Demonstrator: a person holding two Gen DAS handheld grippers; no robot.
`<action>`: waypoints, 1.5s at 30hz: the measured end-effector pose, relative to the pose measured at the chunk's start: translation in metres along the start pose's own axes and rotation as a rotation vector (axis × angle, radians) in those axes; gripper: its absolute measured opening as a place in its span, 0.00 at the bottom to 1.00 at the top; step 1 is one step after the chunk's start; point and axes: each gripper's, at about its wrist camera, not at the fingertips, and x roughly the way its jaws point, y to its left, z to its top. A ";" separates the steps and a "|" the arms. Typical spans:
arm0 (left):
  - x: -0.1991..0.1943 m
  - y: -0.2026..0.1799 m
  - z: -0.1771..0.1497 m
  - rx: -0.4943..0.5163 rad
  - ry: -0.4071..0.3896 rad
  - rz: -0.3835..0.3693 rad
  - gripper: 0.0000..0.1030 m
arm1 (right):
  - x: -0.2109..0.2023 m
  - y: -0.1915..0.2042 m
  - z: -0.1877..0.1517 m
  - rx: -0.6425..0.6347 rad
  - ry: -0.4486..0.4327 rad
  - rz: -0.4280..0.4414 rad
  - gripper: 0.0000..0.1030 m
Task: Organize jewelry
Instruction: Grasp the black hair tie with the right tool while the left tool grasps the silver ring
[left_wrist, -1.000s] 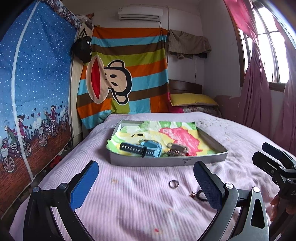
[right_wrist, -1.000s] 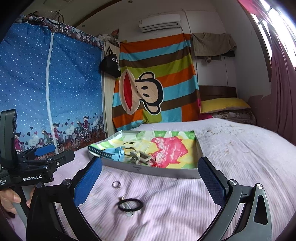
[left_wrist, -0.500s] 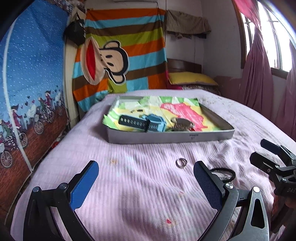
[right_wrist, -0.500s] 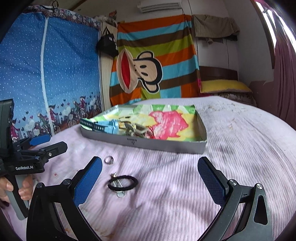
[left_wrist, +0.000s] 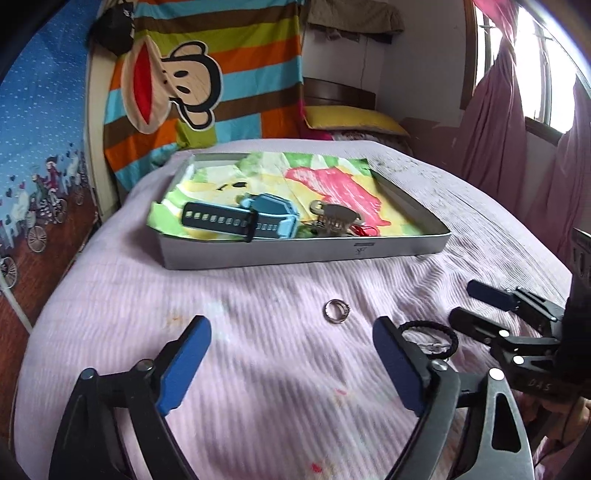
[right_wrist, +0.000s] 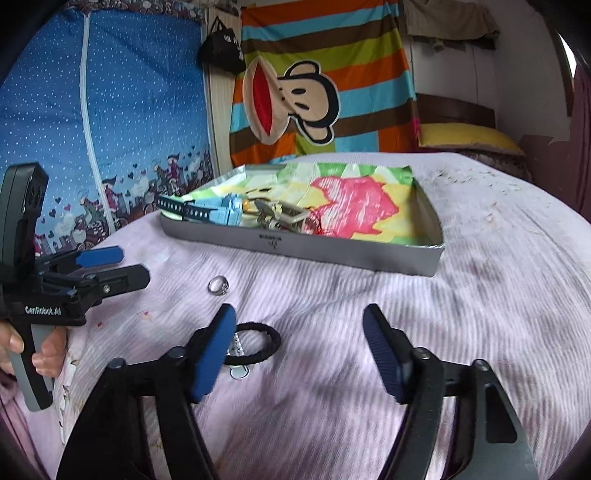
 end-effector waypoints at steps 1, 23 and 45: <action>0.003 -0.002 0.002 0.006 0.009 -0.013 0.78 | 0.003 0.000 -0.001 -0.002 0.009 0.004 0.55; 0.070 -0.002 0.012 -0.072 0.222 -0.146 0.22 | 0.035 0.005 -0.009 -0.022 0.148 0.098 0.17; 0.077 -0.012 0.003 -0.018 0.241 -0.176 0.06 | 0.043 0.000 -0.015 0.010 0.204 0.130 0.16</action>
